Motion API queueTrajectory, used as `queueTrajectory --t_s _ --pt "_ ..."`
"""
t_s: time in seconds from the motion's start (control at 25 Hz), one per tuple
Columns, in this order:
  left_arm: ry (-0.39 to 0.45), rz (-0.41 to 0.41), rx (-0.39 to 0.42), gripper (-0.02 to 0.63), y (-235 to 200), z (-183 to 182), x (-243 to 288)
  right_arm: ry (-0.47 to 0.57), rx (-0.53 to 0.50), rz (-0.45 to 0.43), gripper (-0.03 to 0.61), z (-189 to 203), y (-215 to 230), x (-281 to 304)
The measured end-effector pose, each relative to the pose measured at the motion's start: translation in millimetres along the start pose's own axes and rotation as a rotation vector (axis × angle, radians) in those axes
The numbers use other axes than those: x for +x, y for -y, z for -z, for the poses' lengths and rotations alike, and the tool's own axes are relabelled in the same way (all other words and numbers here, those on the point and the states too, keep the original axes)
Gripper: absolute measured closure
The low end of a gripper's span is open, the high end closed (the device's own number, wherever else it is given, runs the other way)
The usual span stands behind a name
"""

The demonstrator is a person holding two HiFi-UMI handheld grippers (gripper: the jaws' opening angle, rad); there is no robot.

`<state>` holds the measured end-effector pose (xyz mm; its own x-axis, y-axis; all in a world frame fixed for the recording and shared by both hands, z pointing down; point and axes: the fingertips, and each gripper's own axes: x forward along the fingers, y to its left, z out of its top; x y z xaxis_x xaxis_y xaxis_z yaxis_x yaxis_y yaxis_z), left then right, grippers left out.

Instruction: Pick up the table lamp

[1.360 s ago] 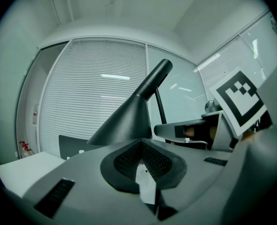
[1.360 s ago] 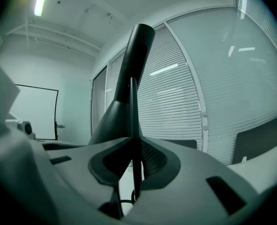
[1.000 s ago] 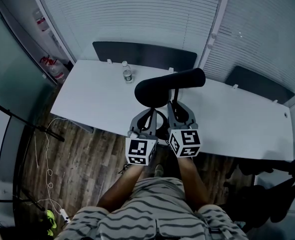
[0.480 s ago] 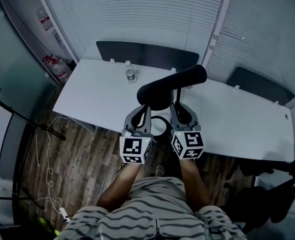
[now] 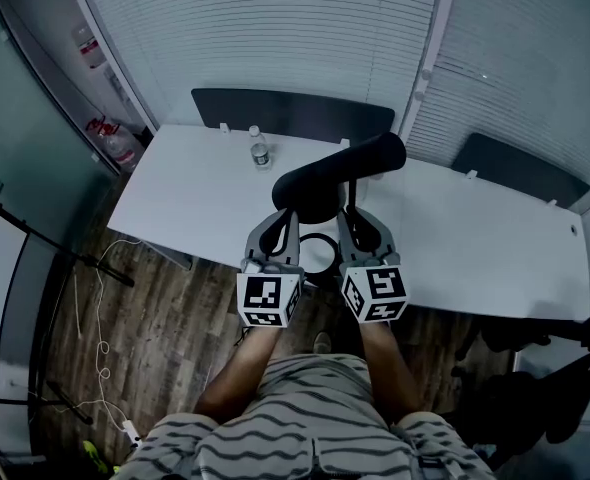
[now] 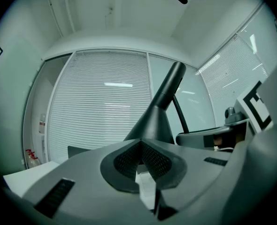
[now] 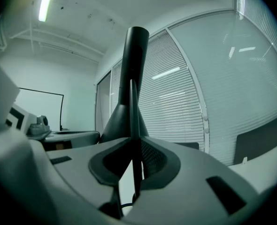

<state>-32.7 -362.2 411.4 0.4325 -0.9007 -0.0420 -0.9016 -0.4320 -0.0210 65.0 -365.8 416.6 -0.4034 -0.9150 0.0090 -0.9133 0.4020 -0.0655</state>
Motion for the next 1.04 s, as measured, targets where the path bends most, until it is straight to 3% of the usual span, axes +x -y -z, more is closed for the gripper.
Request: queueTrajectory --t_s 1.04 --pt "0.01 -0.001 -0.009 0.607 2.1 -2.6 -2.8 0.01 0.006 -0.005 0.529 -2.0 -1.5 -4.7"
